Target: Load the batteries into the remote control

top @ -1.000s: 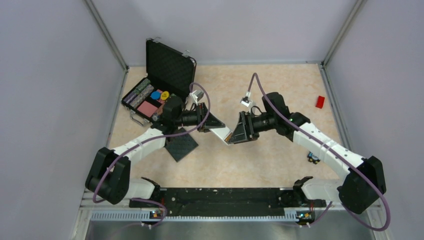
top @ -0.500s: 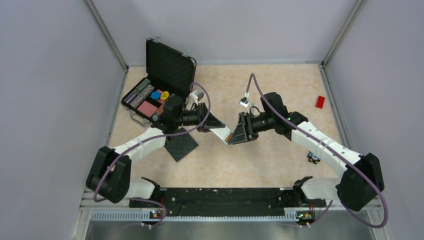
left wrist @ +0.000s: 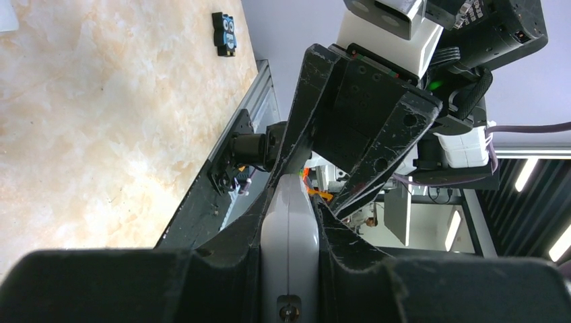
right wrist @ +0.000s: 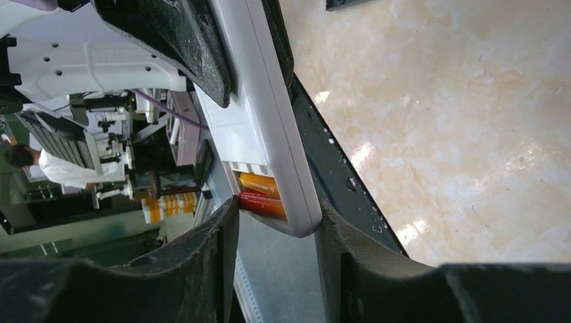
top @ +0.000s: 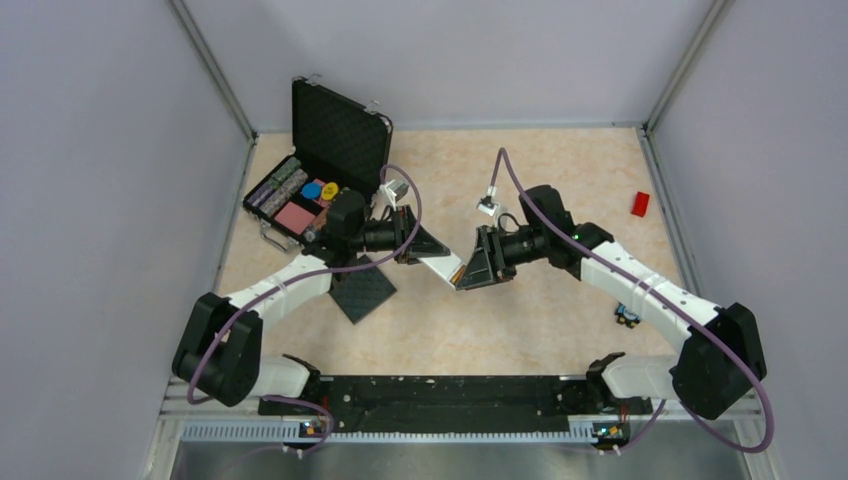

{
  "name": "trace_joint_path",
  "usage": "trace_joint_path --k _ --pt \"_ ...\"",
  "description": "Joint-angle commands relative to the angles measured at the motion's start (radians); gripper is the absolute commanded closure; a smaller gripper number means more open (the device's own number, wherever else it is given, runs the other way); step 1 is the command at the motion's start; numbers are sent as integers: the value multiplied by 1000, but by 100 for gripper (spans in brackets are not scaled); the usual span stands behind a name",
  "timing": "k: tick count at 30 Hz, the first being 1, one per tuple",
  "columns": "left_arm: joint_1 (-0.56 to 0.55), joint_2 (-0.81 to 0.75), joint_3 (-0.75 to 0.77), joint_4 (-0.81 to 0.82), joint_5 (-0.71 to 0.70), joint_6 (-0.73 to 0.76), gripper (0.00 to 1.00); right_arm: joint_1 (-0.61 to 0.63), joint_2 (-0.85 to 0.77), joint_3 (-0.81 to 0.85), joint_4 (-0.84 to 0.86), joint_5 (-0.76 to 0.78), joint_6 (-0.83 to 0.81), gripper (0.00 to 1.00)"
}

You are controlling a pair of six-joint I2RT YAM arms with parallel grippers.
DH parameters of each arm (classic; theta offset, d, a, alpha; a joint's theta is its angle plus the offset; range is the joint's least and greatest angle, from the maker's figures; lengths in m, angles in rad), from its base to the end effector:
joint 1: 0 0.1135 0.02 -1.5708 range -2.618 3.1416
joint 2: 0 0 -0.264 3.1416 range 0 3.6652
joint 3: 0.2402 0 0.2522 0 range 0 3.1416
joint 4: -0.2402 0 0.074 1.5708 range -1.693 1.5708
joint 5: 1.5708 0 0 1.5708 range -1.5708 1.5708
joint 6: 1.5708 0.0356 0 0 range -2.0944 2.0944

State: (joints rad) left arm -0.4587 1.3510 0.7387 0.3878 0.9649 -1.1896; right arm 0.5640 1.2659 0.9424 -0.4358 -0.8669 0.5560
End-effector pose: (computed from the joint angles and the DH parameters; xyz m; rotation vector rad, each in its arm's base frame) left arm 0.2464 -0.1543 0.2585 0.0666 2.2064 -1.9167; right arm 0.2073 0.1632 0.2775 -0.5003 2.4651 1.5303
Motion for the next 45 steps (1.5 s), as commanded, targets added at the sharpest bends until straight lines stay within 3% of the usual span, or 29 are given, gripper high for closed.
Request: trace_joint_path --k 1,7,11,16,37,43,45 --pt "0 -34 50 39 124 -15 100 -24 11 4 -9 72 -48 51" --pt "1 -27 50 40 119 -15 100 -24 5 3 15 58 -34 26" --pt "1 -22 51 40 117 -13 100 -25 -5 -12 67 23 -4 20" --pt "3 -16 51 41 118 -13 100 -28 -12 -22 105 4 24 20" --pt "13 5 77 40 117 -33 100 -13 -21 -30 135 -112 -45 44" --pt "13 11 77 56 119 -45 100 -12 -4 -32 125 -94 -45 74" --pt "13 11 80 56 119 -46 100 -11 0 -30 121 -91 -45 77"
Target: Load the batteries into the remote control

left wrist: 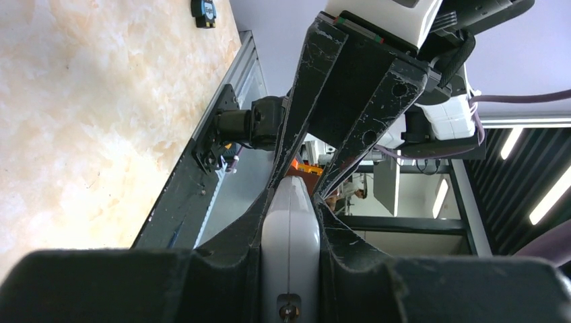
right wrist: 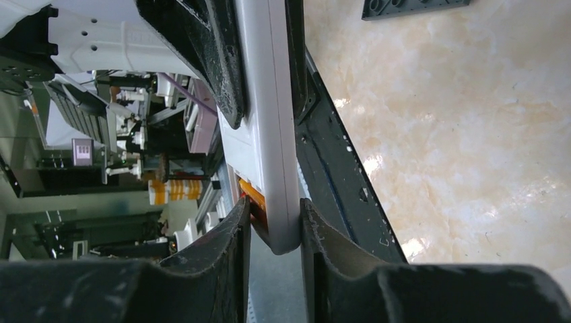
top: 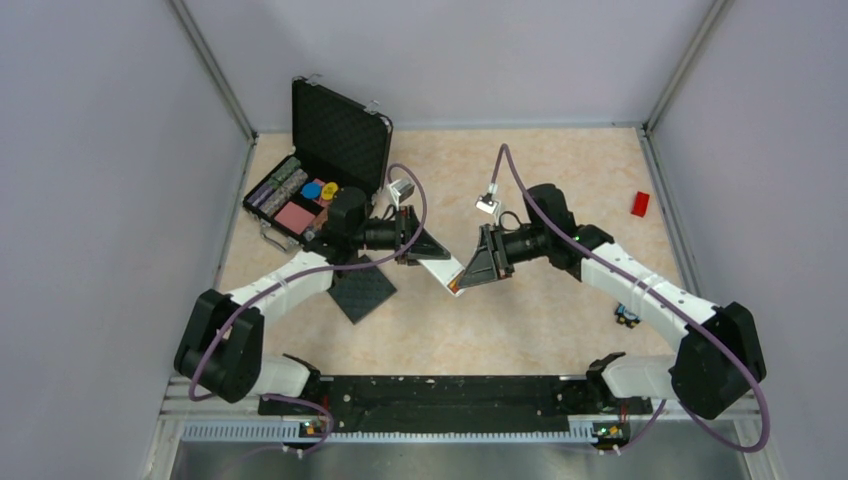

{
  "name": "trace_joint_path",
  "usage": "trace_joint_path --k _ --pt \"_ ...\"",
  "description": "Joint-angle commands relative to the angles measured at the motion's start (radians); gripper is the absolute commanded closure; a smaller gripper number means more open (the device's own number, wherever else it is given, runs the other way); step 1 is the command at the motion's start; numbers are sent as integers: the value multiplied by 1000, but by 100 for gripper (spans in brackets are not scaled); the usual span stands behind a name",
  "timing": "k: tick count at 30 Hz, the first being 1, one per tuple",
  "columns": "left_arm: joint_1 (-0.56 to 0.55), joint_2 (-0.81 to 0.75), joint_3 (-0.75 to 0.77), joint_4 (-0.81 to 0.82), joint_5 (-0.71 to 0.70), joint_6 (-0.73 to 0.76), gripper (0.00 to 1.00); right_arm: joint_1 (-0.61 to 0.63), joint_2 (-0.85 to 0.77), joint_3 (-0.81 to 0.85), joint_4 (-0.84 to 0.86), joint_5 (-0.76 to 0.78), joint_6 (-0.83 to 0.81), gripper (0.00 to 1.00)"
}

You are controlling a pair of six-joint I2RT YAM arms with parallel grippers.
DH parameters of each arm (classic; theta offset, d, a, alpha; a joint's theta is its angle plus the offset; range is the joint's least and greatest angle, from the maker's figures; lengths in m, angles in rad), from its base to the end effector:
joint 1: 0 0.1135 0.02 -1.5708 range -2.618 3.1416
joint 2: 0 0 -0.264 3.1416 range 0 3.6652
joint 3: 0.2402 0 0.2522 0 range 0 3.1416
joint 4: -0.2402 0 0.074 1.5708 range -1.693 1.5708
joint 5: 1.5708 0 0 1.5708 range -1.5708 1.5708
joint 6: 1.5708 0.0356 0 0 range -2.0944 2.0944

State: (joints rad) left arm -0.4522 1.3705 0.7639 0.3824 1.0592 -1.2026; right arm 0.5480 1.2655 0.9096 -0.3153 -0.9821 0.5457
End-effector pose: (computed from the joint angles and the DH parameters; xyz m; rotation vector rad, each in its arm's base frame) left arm 0.2492 -0.1555 0.2615 0.1377 2.2315 -1.9921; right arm 0.2104 0.1631 0.2779 -0.6064 2.3377 1.6552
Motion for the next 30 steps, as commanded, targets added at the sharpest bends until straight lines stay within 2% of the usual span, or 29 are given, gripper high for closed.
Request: trace_joint_path --k 1,3,4,8,10,14,16,20,25,30 --pt "6 -10 56 61 25 -33 100 4 1 4 -1 27 -35 78" --pt "7 -7 56 61 24 -32 100 4 3 8 -5 33 -36 77" --pt "7 -8 55 61 23 -32 100 4 4 13 -7 34 -35 73" --pt "18 -13 55 26 1 0 100 1 -1 35 -14 49 -15 40" --pt "40 -28 51 -52 -32 46 100 -16 -20 43 -11 67 8 31" --pt "101 -74 24 -176 -110 140 100 -84 -51 41 -13 106 43 28" --pt "136 -101 -14 -166 -130 153 100 -106 -56 34 -17 156 33 28" --pt "204 -167 -93 -140 -155 145 100 -111 -14 48 -65 422 -78 28" --pt "271 -235 -152 -179 -198 150 100 -83 119 97 -17 665 -360 28" --pt "333 -268 -167 -255 -237 153 100 -25 317 224 -100 770 -639 29"
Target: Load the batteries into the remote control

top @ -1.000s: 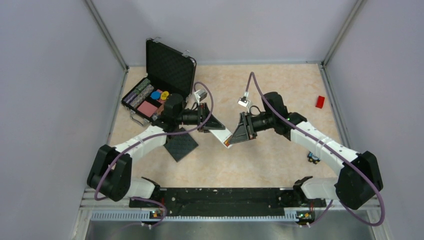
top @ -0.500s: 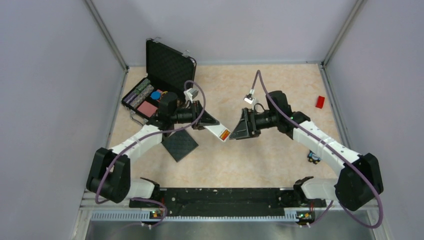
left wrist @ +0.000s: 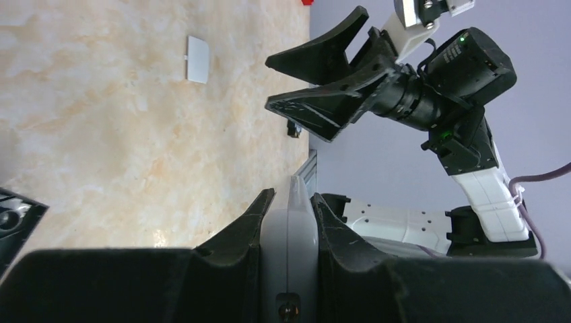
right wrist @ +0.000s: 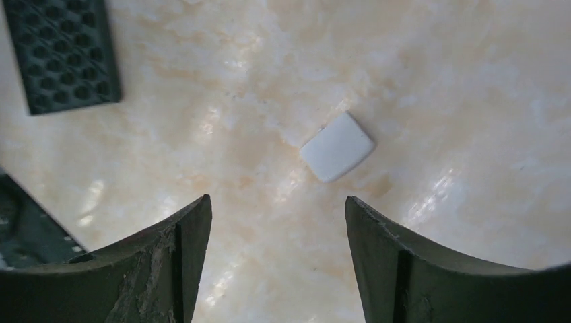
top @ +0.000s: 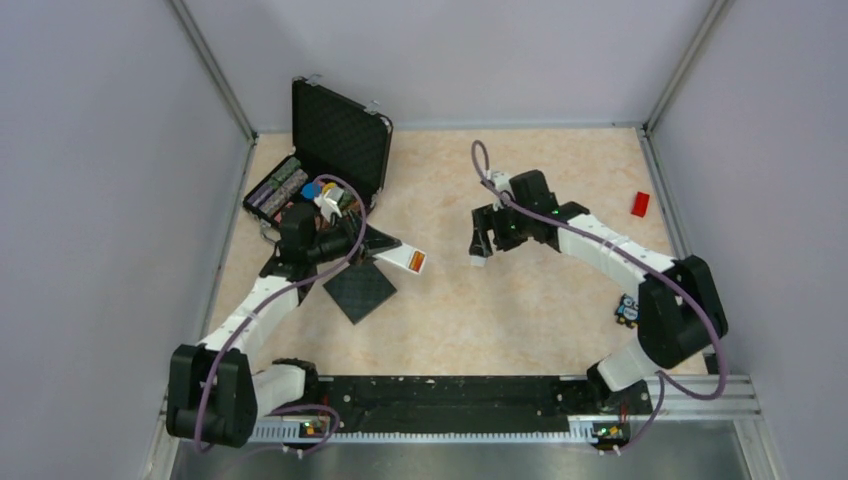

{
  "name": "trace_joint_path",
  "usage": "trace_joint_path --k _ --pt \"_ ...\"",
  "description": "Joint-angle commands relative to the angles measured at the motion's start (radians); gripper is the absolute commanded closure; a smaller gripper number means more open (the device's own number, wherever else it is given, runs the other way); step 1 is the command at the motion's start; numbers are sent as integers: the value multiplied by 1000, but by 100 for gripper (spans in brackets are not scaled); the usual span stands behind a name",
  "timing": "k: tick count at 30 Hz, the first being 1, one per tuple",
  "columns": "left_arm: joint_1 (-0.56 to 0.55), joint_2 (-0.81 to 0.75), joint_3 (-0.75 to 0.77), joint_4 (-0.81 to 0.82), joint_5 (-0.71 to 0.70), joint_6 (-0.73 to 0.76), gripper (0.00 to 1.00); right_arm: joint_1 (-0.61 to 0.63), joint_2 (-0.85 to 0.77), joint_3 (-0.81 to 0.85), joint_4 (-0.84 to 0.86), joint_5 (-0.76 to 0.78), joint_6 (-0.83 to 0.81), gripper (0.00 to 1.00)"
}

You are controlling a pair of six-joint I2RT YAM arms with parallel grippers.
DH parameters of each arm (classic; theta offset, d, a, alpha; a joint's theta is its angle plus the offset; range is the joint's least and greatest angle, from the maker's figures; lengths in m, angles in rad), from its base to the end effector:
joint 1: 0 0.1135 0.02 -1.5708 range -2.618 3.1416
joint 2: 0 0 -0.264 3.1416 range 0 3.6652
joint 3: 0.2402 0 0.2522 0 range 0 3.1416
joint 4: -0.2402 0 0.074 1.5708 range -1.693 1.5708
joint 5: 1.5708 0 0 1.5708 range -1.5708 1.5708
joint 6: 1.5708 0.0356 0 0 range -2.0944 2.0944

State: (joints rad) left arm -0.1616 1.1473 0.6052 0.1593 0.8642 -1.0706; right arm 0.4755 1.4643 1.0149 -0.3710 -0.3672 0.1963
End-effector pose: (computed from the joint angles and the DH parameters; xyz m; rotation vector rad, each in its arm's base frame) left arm 0.2349 -0.0657 0.2429 -0.3323 2.1612 -1.6005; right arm 0.2713 0.1541 0.2452 -0.5178 2.3989 0.7469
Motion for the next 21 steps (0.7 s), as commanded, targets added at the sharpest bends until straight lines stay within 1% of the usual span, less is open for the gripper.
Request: trace_joint_path --k 1,5,9,16,19,21 --pt "55 -47 -9 -56 -52 23 100 61 151 134 -56 159 -335 29" --pt "106 -29 -25 -84 -37 22 100 108 237 156 -71 182 -498 29" --pt "137 -8 -35 -75 -18 14 100 109 289 184 -79 209 -552 28" --pt "155 27 -13 -77 9 33 100 110 368 220 -81 270 -656 26" --pt "154 50 -2 -75 22 39 100 109 399 238 -101 261 -694 26" --pt "182 63 4 -75 28 43 100 109 419 250 -119 242 -712 26"
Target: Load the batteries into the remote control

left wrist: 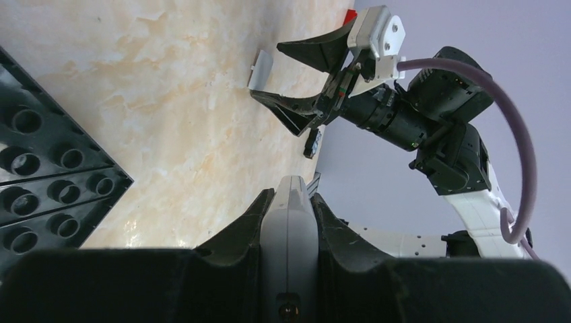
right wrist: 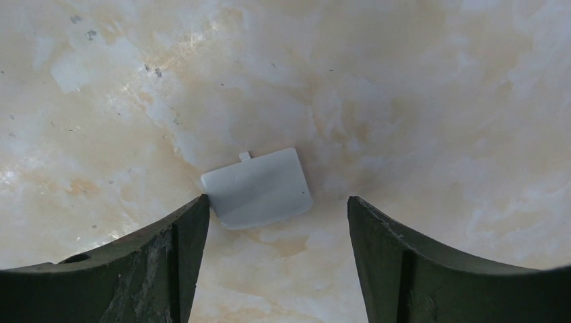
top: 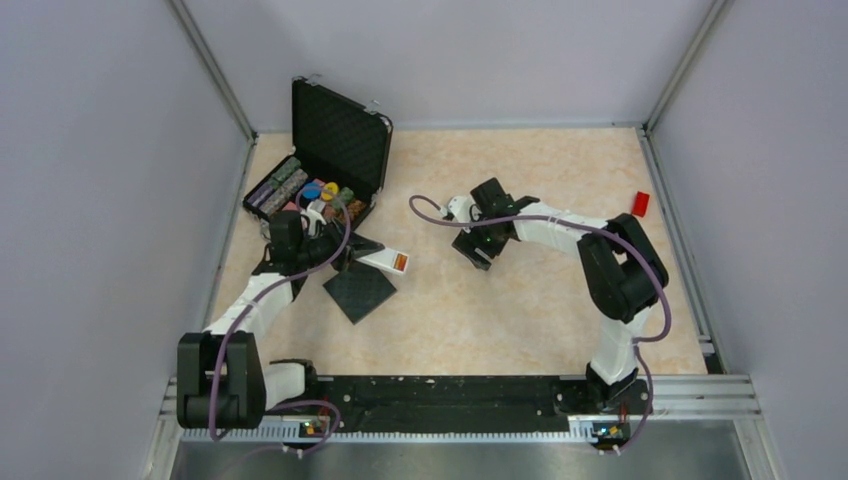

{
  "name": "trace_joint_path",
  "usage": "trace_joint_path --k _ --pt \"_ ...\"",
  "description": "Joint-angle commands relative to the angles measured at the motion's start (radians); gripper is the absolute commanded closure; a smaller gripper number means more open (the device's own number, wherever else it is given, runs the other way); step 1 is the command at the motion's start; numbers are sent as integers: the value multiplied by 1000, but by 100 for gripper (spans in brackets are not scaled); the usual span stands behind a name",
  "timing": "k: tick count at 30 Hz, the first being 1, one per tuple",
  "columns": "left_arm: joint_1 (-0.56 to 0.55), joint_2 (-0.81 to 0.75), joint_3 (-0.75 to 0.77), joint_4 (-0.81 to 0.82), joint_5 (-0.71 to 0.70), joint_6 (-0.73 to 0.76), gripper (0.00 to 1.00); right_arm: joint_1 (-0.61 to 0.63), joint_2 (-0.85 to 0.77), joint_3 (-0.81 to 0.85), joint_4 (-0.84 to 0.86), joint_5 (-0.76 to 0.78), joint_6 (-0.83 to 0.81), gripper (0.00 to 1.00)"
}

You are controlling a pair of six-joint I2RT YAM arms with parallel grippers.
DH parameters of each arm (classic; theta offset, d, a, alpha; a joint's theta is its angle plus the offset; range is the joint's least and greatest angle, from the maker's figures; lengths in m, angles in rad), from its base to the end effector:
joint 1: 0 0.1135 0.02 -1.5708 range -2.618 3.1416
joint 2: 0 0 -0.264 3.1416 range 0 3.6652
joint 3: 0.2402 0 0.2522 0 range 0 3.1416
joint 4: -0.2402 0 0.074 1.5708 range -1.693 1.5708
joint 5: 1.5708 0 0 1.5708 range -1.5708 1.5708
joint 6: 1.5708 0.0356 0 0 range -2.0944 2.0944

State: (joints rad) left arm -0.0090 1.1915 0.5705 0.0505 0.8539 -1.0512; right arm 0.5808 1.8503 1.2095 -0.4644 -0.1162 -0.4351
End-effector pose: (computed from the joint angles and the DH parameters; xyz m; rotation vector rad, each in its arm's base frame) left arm 0.2381 -0.0290 0.2124 -0.6325 2.2213 -1.4991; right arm 0.3105 0.2087 0.1712 -1.3351 2.3225 0.2016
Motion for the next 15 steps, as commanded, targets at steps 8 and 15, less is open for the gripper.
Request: trace_joint_path --k 8,15 --pt "41 59 60 34 54 32 100 3 74 74 -93 -74 -128 31" --pt "44 73 69 36 70 39 100 3 80 88 -146 -100 -110 49"
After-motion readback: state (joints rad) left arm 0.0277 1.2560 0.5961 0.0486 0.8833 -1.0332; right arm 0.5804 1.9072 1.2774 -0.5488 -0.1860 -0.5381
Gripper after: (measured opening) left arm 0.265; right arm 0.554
